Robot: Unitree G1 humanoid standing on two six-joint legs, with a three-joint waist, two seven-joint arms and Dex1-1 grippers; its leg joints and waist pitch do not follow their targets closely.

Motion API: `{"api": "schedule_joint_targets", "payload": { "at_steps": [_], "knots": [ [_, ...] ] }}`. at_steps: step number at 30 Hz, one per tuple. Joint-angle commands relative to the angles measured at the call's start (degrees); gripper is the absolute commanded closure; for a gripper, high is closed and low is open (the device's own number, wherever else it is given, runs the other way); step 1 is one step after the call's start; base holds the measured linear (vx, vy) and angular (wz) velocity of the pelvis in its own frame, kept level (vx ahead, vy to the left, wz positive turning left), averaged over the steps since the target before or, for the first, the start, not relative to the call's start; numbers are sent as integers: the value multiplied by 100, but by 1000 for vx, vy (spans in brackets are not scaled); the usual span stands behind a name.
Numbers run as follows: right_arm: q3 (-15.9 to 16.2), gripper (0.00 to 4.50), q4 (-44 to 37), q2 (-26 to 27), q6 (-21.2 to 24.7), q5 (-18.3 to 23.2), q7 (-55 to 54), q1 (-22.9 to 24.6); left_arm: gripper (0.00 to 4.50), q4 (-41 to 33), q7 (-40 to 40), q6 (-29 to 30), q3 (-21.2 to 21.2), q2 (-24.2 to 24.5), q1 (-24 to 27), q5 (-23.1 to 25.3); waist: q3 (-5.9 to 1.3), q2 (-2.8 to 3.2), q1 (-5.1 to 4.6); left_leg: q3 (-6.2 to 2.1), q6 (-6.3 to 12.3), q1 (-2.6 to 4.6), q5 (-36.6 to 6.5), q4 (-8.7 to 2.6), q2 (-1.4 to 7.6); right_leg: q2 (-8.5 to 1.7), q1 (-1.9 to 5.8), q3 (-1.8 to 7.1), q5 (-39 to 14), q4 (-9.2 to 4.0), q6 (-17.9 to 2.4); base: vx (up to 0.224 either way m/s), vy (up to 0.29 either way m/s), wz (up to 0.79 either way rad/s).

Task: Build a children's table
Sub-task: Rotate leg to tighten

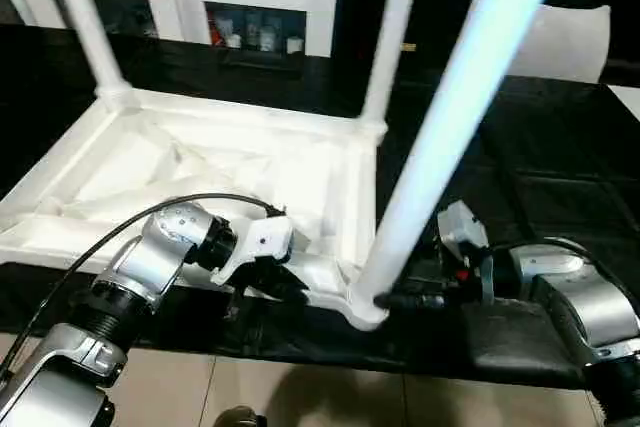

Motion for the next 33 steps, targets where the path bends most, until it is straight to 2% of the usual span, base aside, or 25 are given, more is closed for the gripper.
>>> {"api": "schedule_joint_targets", "payload": {
  "at_steps": [1,5,13,15,17,19,21,24,25,27,28,29,30,31,32,33],
  "knots": [
    [66,139,-27,-100,74,85,182,-78,450,-113,-297,-60,-327,-12,51,117,-312,-9,-23,-150,188,154,-986,-391,414,-508,142,223,-577,-423,-1327,0,0,0],
    [173,159,64,-103,4,44,294,-104,450,-98,-272,-91,-333,-1,33,128,-321,-45,-16,-152,223,139,-865,-379,402,-515,155,219,-411,-404,-1334,0,0,0],
    [236,234,70,-76,80,104,386,-117,450,-73,-175,-117,-301,47,36,134,-327,-51,7,-149,256,138,-793,-368,399,-511,160,214,-307,-387,-1352,0,0,0],
    [241,238,69,-68,90,114,387,-117,450,-72,-169,-120,-298,53,41,129,-325,-50,10,-152,245,138,-821,-367,401,-518,162,216,-377,-395,-1341,0,0,0],
    [228,248,1,9,240,202,292,-55,450,-37,-69,-95,-244,14,65,100,-326,-14,15,-157,211,145,-855,-373,401,-508,157,213,-417,-394,-1339,0,0,0],
    [182,250,-66,76,366,277,167,-4,450,-15,37,-18,-203,-56,74,72,-325,-35,13,-153,196,143,-875,-374,403,-507,159,213,-402,-394,-1346,0,0,0],
    [132,251,-140,139,492,352,40,45,450,6,158,75,-161,-134,74,47,-317,-28,17,-155,173,144,-909,-377,399,-512,157,219,-446,-406,-1337,0,0,0],
    [30,251,-299,355,576,305,-489,188,450,124,563,224,-99,-328,17,131,-297,-40,2,-162,86,158,-1124,-394,396,-520,139,228,-889,-451,-1253,0,0,0],
    [-48,251,-388,567,636,219,-980,295,450,225,915,437,-50,-494,-40,204,-271,-26,10,-159,19,187,-1275,-409,401,-523,100,243,-1162,-490,-1193,0,0,0],
    [-110,251,-375,874,700,20,-1630,349,450,336,1222,596,25,-698,-112,202,-234,-21,-18,-195,-161,197,-1669,-450,384,-547,91,242,-1979,-568,-1030,0,0,0],
    [-129,252,-362,1091,752,-110,-2027,355,450,383,1433,803,88,-849,-170,179,-215,-30,-64,-237,-273,220,-1926,-472,378,-561,67,234,-2551,-609,-877,0,0,0],
    [-169,253,-358,1339,910,-169,-2422,344,450,436,1662,1003,146,-1007,-244,172,-211,-14,-88,-255,-329,222,-2011,-485,376,-572,69,232,-2778,-626,-797,0,0,0],
    [-200,253,-359,1523,1040,-202,-2702,327,450,478,1837,1162,197,-1123,-303,162,-186,-10,-135,-285,-415,239,-2240,-498,359,-582,36,216,-3233,-675,-673,-62,19,-9],
    [-231,255,-353,1800,1225,-282,-3135,277,450,600,2183,1359,284,-1311,-425,197,-169,18,-194,-331,-507,314,-2628,-488,346,-593,-25,189,-3746,-740,-518,-56,30,-10],
    [-241,255,-351,1923,1305,-325,-3334,249,450,667,2356,1439,327,-1398,-485,222,-196,-3,-262,-368,-540,301,-2738,-507,351,-594,8,171,-3717,-740,-468,-56,30,-10],
    [-247,255,-328,2054,1392,-371,-3568,205,450,754,2537,1526,382,-1496,-549,237,-207,1,-283,-389,-544,264,-2722,-533,356,-596,51,157,-3579,-728,-476,-25,50,-16]
  ]
}}
